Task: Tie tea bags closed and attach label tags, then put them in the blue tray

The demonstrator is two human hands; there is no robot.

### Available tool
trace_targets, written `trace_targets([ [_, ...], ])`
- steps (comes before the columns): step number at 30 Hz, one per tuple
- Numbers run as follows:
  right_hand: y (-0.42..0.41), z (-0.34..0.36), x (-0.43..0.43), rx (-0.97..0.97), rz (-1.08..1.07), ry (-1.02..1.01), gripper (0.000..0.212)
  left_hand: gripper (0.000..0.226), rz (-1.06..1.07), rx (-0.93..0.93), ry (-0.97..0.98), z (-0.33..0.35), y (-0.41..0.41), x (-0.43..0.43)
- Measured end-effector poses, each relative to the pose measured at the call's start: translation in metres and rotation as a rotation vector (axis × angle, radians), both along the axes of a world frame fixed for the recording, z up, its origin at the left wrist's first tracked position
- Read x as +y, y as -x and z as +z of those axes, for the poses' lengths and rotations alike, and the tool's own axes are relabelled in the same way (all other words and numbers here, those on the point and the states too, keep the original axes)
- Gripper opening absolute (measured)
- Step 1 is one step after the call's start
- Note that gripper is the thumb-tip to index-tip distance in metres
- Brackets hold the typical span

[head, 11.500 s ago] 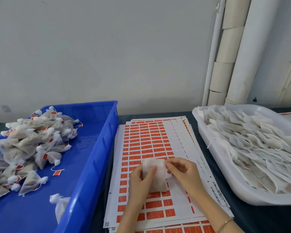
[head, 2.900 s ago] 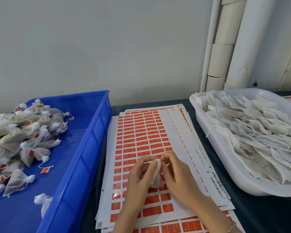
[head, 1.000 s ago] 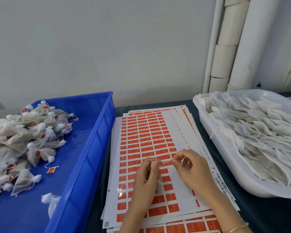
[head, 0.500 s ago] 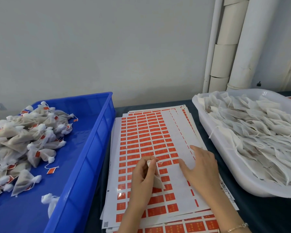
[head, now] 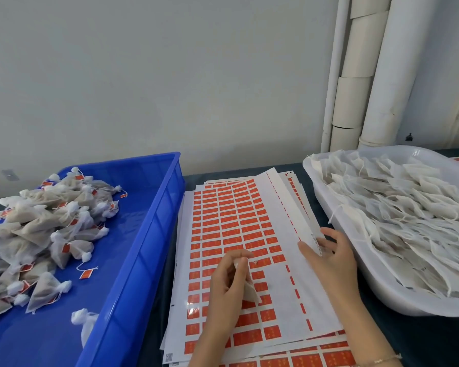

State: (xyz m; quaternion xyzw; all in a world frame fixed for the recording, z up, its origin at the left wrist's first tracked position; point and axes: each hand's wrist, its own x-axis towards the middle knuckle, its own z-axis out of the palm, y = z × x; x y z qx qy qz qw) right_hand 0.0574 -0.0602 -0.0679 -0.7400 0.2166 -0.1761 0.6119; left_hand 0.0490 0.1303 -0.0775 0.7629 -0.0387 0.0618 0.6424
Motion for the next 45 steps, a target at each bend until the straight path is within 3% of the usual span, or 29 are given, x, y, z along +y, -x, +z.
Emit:
trace_targets([
  [7,0.0,0.008,-0.002,0.156,0.141,-0.184,0.069,0.016,0.162,-0.058,-0.426,0.0,-0.016,-0.006],
  [10,0.0,0.009,-0.004,0.228,0.239,-0.189,0.058,0.021,0.185,-0.072,-0.513,0.004,-0.023,-0.016],
  [18,0.004,0.011,-0.005,0.267,0.385,-0.235,0.039,0.014,0.102,-0.116,-0.469,-0.003,-0.026,-0.027],
  [23,0.003,0.01,-0.006,0.271,0.42,-0.28,0.039,0.012,0.059,-0.169,-0.374,-0.004,-0.021,-0.023],
  [30,0.0,0.007,-0.005,0.29,0.504,-0.388,0.04,0.018,-0.017,-0.084,-0.438,-0.004,-0.022,-0.023],
  [39,0.0,0.004,-0.006,0.25,0.469,-0.531,0.04,0.027,-0.056,-0.116,-0.356,-0.005,-0.021,-0.022],
  [45,0.001,0.002,-0.006,0.208,0.435,-0.397,0.055,0.028,-0.045,-0.152,-0.349,-0.006,-0.022,-0.021],
])
